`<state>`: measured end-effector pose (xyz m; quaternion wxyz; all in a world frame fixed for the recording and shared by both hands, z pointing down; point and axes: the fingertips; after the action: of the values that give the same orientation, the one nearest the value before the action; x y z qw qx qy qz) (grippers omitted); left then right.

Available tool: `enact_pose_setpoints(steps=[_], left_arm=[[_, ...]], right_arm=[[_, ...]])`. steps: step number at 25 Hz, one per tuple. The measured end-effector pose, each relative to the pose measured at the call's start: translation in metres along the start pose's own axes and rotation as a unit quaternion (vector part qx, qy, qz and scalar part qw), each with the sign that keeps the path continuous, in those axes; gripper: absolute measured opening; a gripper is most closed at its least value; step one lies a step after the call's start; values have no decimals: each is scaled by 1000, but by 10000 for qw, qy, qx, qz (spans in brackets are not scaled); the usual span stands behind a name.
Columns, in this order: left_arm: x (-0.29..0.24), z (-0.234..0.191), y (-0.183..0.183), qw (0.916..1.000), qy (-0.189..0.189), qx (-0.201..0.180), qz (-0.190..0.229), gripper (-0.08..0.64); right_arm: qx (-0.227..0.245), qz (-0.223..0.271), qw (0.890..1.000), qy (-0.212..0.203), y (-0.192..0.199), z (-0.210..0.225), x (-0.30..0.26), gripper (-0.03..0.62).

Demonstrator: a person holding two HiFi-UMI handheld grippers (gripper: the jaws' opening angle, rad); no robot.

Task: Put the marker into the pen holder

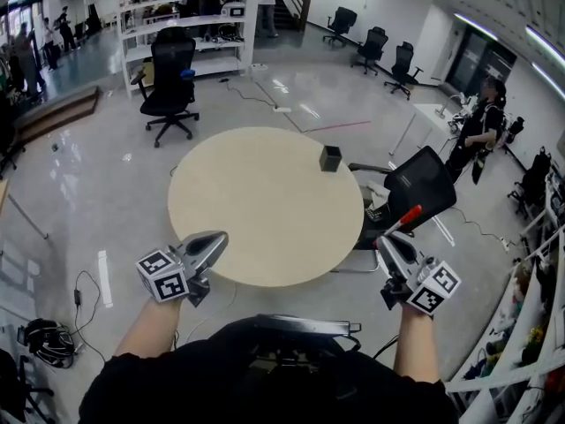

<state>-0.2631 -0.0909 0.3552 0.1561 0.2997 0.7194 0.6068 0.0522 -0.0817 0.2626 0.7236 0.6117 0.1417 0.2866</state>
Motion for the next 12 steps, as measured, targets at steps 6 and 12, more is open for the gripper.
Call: enact_pose_setpoints(steps=[6,12], left_arm=[[-52,-40,11,9993,-355,-56,-129,-5],[-155,-86,36,9949,-945,-327,-124,-5]], right_arm=[[-123,-3,9992,-368,3,83,-33,34],[-8,-52,9946,-1033,5,226,-63,34]])
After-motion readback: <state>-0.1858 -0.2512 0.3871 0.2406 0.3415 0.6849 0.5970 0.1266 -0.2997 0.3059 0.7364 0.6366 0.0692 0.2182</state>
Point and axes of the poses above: the fingertips, and each gripper's own axes: x backward along the fingers, z to its right, y out of its underside, and after that the axes turned 7 degrees about -x, right-handed
